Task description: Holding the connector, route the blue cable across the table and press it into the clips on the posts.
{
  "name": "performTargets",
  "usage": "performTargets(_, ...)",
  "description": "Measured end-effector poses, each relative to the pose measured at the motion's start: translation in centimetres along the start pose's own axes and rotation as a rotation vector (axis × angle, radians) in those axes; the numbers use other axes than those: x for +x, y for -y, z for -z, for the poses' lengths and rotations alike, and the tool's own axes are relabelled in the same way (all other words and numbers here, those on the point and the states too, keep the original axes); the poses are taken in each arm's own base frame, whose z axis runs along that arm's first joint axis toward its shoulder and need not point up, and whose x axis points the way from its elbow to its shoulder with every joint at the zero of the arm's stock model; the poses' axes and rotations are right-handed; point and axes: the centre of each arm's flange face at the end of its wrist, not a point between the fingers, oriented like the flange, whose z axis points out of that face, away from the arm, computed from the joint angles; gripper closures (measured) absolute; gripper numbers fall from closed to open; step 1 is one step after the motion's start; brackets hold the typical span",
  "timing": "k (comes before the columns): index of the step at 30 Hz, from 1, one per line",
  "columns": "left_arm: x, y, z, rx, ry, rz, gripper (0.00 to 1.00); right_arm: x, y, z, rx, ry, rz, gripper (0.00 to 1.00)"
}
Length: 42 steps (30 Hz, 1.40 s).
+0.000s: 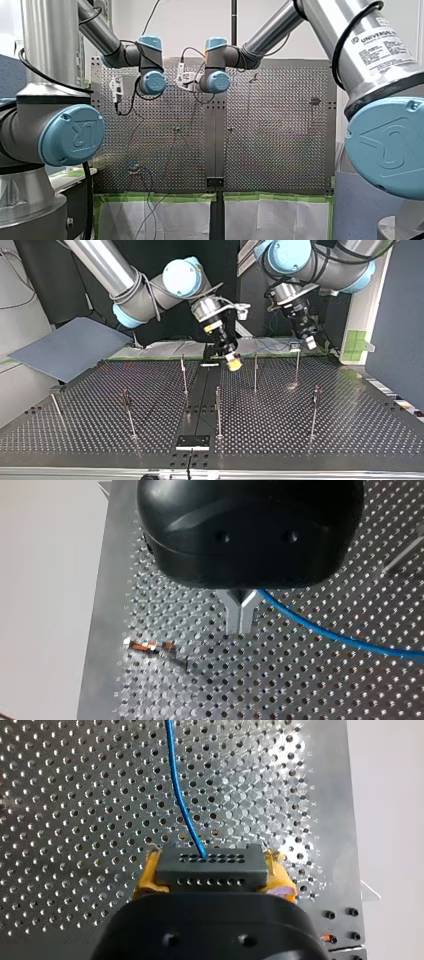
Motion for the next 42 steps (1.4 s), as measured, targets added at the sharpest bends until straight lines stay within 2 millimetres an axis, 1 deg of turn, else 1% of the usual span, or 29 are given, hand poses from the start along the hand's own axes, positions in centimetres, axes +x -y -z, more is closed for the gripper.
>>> performTargets(7, -1.4, -0.2, -2.5, 0.000, 0.025, 0.022, 1.00, -1.4, 0.8, -1.4, 0.026, 0.036, -0.008, 1.00)
performTargets(9, -1.5, -0.4, -3.2, 0.000, 0.029, 0.023, 1.00, -1.3, 1.1, -1.8, 0.031, 0.033, -0.013, 1.00)
performTargets(12, -1.2, -0.5, -4.3, 0.004, 0.031, 0.026, 1.00, -0.6, 1.4, -2.3, 0.037, 0.024, -0.027, 1.00)
performTargets(18, -0.2, 0.1, -6.2, 0.007, 0.013, 0.029, 1.00, 1.5, 1.8, -3.6, 0.051, -0.011, -0.064, 1.00)
performTargets(22, -0.2, 0.2, -7.0, 0.002, 0.014, 0.041, 1.00, 2.5, 1.5, -4.3, 0.049, -0.029, -0.074, 1.00)
performTargets(26, -0.6, 0.0, -7.7, -0.012, 0.017, 0.046, 1.00, 2.9, 1.2, -4.7, 0.047, -0.036, -0.078, 1.00)
performTargets(30, -0.8, -0.4, -8.3, -0.026, 0.019, 0.045, 1.00, 2.1, 1.0, -5.0, 0.048, -0.025, -0.079, 1.00)
performTargets(35, -1.2, -0.6, -9.0, -0.030, 0.027, 0.050, 1.00, 0.3, 1.0, -5.6, 0.049, -0.002, -0.079, 1.00)
performTargets(40, -1.9, -0.6, -9.8, -0.015, 0.041, 0.062, 1.00, -0.6, 1.5, -6.2, 0.058, 0.015, -0.080, 1.00)
performTargets(42, -2.1, -0.7, -10.2, -0.012, 0.046, 0.068, 1.00, -0.6, 1.7, -6.5, 0.061, 0.016, -0.080, 1.00)
